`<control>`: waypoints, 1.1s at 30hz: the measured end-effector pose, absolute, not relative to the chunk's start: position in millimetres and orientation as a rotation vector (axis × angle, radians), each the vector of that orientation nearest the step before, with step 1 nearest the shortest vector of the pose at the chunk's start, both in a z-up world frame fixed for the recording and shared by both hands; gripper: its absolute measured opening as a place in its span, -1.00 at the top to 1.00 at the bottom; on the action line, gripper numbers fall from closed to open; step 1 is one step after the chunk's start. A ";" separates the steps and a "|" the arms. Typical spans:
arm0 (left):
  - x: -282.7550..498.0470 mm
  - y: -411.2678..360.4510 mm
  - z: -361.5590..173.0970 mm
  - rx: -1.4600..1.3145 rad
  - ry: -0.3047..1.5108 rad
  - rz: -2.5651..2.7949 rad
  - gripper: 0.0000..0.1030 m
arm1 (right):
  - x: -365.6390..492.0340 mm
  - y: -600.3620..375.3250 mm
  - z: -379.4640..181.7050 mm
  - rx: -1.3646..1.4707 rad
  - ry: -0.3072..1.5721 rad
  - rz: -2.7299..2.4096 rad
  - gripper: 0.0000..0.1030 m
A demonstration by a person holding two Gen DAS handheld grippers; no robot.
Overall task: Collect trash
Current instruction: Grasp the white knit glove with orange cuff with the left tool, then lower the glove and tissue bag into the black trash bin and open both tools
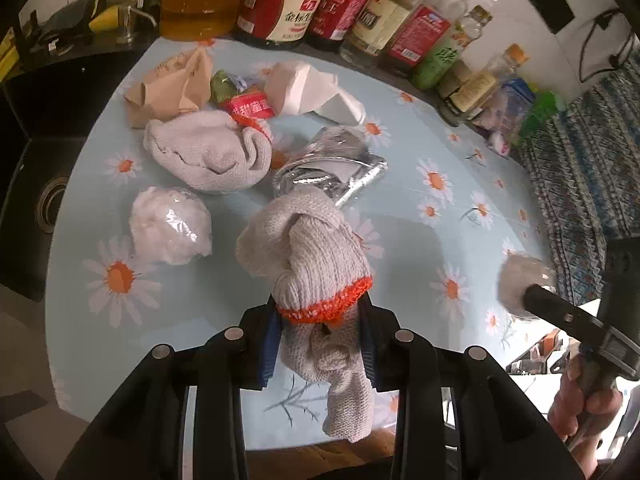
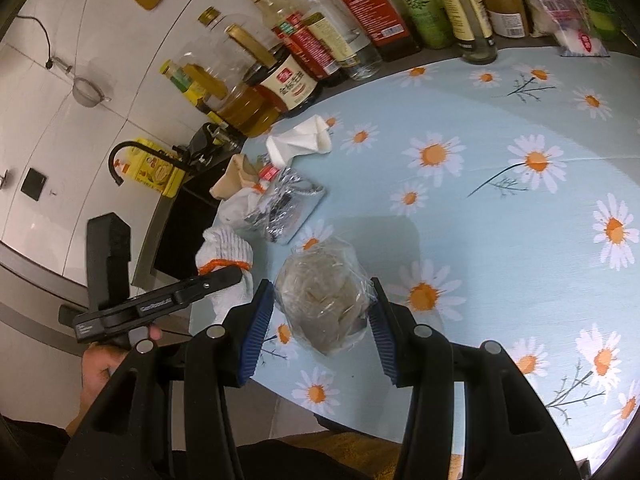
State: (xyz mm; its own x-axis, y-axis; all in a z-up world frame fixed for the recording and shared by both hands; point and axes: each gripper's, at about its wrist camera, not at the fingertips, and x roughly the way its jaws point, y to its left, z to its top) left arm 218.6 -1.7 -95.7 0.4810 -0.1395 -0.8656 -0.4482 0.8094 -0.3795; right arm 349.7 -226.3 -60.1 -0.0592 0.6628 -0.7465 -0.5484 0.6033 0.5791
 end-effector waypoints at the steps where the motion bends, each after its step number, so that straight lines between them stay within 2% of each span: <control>1: 214.7 -2.3 -93.0 -0.629 1.064 0.200 0.38 | 347.1 -224.7 -60.5 0.108 1.297 0.997 0.06; 17: 127.6 -0.1 -90.2 -0.646 1.088 0.174 0.38 | 256.2 -182.7 -93.1 0.035 1.410 1.047 0.06; 33: 44.0 -17.2 -127.3 -0.621 1.219 0.045 0.38 | 161.0 -180.1 -123.0 -0.018 1.498 0.967 0.06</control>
